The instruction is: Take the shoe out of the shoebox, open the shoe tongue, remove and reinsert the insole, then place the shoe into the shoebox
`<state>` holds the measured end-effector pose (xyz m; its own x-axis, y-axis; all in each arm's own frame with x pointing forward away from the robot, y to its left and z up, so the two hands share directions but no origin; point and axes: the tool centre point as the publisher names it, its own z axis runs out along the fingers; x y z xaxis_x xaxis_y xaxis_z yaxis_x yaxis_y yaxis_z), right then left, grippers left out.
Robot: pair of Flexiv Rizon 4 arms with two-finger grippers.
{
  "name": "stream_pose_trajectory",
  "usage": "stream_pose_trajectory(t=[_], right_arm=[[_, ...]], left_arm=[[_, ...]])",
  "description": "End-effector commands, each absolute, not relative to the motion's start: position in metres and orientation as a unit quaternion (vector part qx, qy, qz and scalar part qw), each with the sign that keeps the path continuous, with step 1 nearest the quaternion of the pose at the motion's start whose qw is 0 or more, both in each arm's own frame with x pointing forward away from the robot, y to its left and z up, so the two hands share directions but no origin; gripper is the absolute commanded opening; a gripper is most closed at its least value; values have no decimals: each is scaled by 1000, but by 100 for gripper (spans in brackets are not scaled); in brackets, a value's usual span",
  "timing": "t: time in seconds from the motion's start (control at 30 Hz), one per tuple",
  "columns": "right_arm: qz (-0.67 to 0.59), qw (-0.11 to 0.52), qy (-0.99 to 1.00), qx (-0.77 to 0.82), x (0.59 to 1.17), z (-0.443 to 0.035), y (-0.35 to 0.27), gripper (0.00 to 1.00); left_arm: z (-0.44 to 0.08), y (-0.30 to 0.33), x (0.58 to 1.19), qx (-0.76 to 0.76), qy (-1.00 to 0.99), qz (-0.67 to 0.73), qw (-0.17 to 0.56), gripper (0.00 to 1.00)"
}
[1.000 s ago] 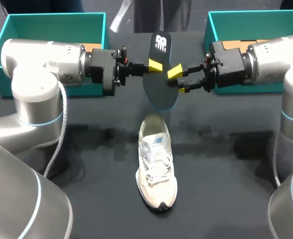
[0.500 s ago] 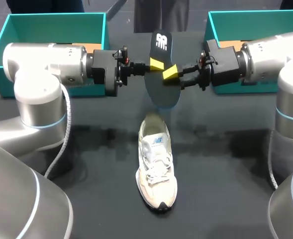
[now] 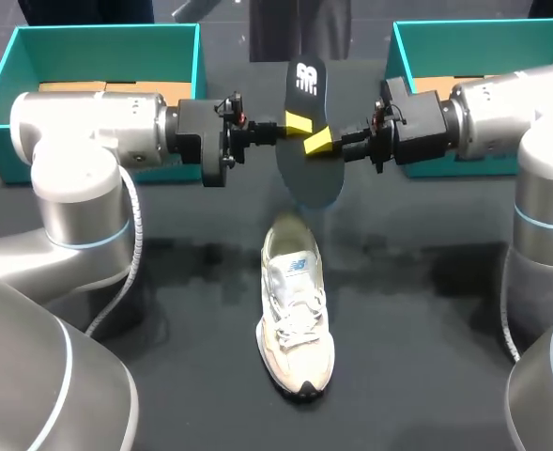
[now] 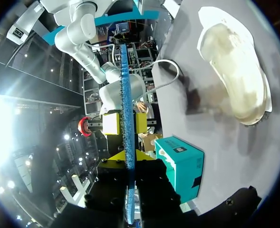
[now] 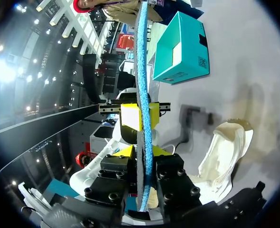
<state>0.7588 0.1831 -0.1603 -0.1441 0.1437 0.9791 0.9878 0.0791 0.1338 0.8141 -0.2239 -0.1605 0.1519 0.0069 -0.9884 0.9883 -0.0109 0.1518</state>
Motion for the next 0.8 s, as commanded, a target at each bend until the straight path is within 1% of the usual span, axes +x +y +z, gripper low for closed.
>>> stream_pose_trajectory(t=[0.03, 0.1, 0.2, 0.23, 0.27, 0.6, 0.63, 0.67, 0.7, 0.8], right_arm=[[-481, 442, -583, -483, 759, -164, 185, 12], [-482, 442, -582, -483, 759, -164, 185, 8], [-483, 443, -581, -483, 759, -165, 185, 8], [-483, 443, -581, -483, 759, -165, 185, 5], [-483, 444, -580, -483, 759, -165, 185, 0], [-491, 441, -577, -482, 760, -164, 185, 0], [-493, 439, -577, -482, 760, -164, 184, 0], [-495, 438, -576, -481, 760, -164, 183, 0], [-497, 437, -576, -480, 761, -164, 182, 0], [-504, 432, -575, -478, 761, -164, 179, 0]], left_arm=[[-162, -225, 812, 539, 459, -460, 535, 0], [-162, -224, 812, 538, 459, -460, 536, 0], [-162, -224, 812, 536, 459, -460, 539, 0], [-163, -224, 812, 536, 459, -460, 539, 0], [-163, -224, 811, 535, 458, -461, 540, 0], [-162, -223, 809, 534, 459, -465, 536, 0], [-161, -221, 809, 531, 461, -469, 534, 37], [-160, -219, 809, 530, 464, -469, 533, 83], [-158, -218, 809, 529, 465, -469, 533, 100], [-154, -210, 807, 522, 478, -474, 524, 100]])
